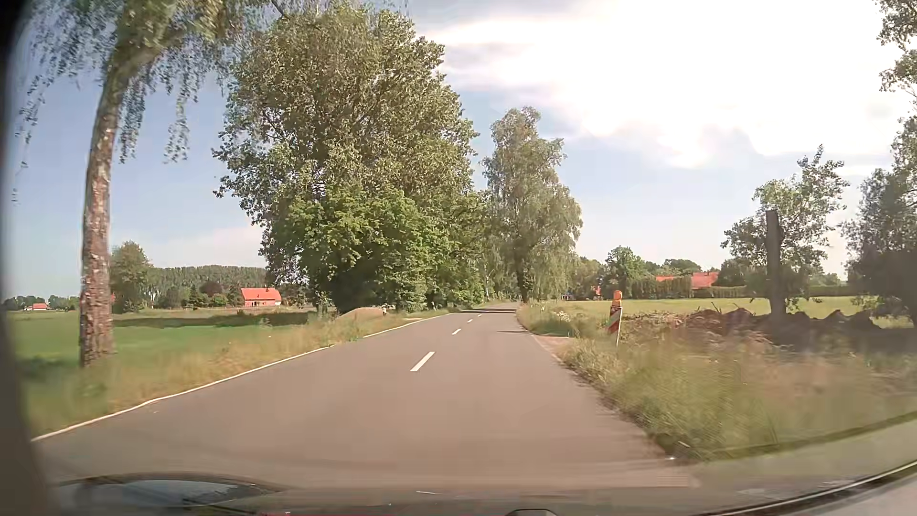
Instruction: Follow the waypoints while adhering to traffic rules and regulations
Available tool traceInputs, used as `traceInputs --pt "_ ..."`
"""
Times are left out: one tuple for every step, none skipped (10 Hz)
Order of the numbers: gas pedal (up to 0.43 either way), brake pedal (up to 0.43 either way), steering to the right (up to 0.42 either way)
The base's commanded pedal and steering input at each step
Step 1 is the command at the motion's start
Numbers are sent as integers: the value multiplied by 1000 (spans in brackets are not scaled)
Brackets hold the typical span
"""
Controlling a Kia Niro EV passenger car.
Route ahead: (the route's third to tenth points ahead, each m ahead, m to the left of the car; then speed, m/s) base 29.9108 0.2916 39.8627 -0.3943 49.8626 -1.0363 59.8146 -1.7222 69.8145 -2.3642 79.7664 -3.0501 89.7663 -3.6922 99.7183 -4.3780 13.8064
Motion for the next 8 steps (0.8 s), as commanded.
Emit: traceInputs --pt "138 0 -1" --pt "138 0 0" --pt "150 0 -1" --pt "150 0 -1" --pt "150 0 0" --pt "150 0 0" --pt "150 0 -1" --pt "150 0 -1"
